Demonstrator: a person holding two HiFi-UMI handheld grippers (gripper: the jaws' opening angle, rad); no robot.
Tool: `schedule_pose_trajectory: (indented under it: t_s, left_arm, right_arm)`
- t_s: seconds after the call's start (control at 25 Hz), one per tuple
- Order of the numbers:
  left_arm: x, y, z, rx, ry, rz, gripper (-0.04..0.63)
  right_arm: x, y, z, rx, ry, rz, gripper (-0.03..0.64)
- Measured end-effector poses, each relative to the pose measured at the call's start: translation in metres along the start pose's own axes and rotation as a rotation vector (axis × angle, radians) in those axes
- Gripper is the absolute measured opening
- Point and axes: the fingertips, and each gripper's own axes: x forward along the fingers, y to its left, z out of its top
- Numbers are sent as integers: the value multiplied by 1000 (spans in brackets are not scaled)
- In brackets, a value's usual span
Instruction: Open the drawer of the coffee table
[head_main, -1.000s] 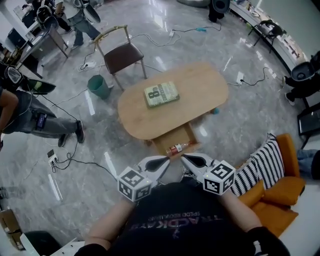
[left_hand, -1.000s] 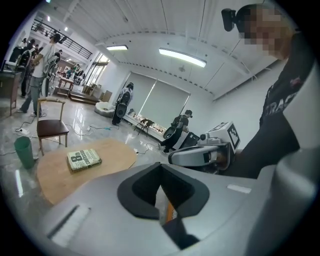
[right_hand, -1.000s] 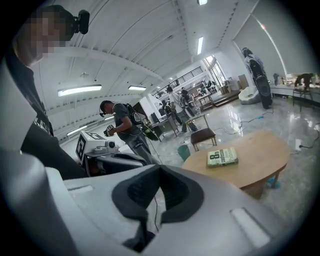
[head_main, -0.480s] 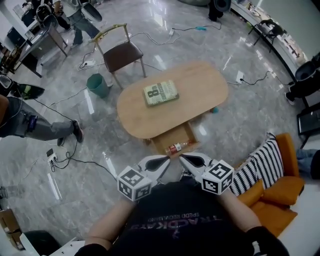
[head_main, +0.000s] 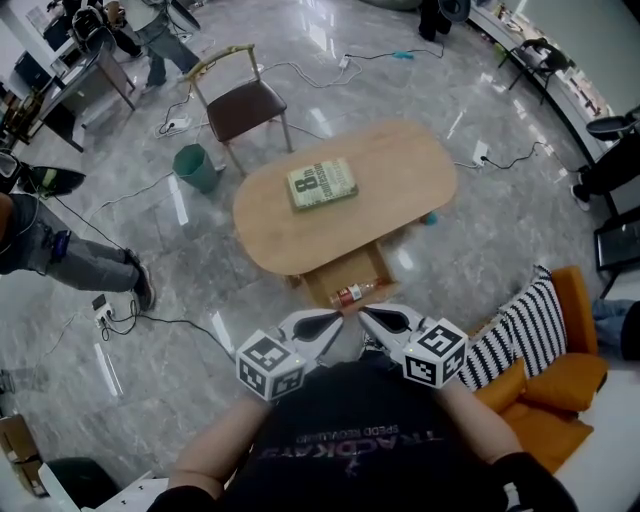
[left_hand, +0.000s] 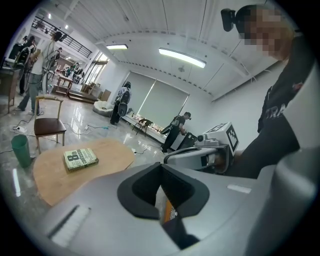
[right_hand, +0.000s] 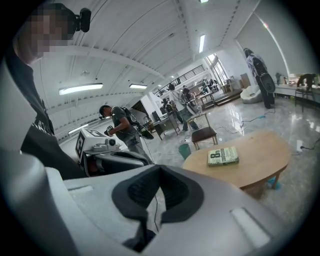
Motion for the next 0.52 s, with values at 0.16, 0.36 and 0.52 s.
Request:
schedule_pose_trajectory:
  t_s: [0.16, 0.36, 0.52]
  left_arm:
    - [1, -1, 0, -3, -6, 2, 2]
    - [3, -2, 4, 4, -17, 3, 2]
    - [4, -3, 4, 11, -21, 4, 2]
  right_arm:
    - [1, 0, -2, -3, 6, 3, 0]
    - [-1, -2, -1, -4, 7, 4, 0]
    - [-3, -2, -1, -5, 9, 4, 0]
